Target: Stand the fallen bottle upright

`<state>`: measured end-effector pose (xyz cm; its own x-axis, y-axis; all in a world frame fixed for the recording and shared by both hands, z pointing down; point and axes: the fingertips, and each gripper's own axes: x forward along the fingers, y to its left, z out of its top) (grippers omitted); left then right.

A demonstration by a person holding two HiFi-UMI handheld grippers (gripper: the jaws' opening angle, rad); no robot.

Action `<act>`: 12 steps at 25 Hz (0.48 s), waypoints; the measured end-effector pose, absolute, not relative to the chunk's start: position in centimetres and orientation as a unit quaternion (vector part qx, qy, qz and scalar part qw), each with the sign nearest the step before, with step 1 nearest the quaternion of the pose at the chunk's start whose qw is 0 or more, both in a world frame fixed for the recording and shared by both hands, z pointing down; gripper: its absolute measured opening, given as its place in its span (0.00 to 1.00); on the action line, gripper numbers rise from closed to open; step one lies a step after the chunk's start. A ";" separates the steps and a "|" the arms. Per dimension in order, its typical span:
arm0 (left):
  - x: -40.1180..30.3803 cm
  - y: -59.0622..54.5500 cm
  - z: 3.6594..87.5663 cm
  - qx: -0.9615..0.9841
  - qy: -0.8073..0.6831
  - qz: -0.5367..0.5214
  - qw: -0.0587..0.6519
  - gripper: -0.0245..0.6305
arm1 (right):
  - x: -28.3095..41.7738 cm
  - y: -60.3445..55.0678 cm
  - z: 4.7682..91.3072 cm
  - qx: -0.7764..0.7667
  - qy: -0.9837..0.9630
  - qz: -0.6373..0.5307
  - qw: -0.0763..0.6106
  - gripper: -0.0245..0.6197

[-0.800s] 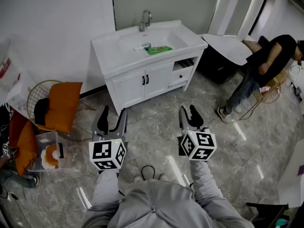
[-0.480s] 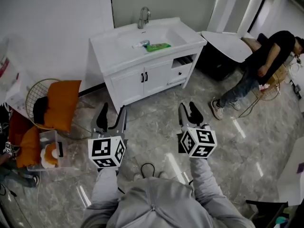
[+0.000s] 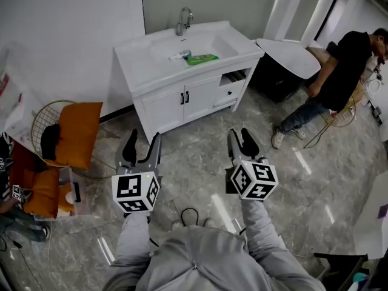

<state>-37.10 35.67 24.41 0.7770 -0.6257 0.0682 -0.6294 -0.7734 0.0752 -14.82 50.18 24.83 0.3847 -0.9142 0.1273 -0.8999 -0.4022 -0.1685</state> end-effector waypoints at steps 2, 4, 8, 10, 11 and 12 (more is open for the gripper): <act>-37.3 35.0 24.6 0.943 -0.327 0.019 0.047 0.49 | -15.2 49.9 25.0 -0.835 0.540 -0.099 0.035 0.28; -37.5 34.4 24.8 0.946 -0.319 0.018 0.047 0.49 | -15.6 49.7 25.2 -0.840 0.533 -0.097 0.034 0.28; -37.1 32.9 25.5 0.951 -0.305 0.018 0.049 0.49 | -15.9 49.4 25.9 -0.848 0.520 -0.093 0.036 0.28; -36.5 32.3 25.9 0.952 -0.299 0.021 0.052 0.49 | -15.5 49.4 26.3 -0.851 0.515 -0.098 0.036 0.28; -36.1 32.1 26.0 0.953 -0.296 0.023 0.052 0.49 | -15.2 49.4 26.5 -0.852 0.512 -0.100 0.037 0.28; -35.6 31.8 26.0 0.954 -0.294 0.024 0.050 0.49 | -14.7 49.2 26.5 -0.854 0.510 -0.100 0.039 0.28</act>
<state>-35.57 31.85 25.99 0.8263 -0.5582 0.0747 -0.5630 -0.8224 0.0823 -14.71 49.23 26.48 0.4606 -0.8778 0.1317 -0.8621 -0.4777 -0.1691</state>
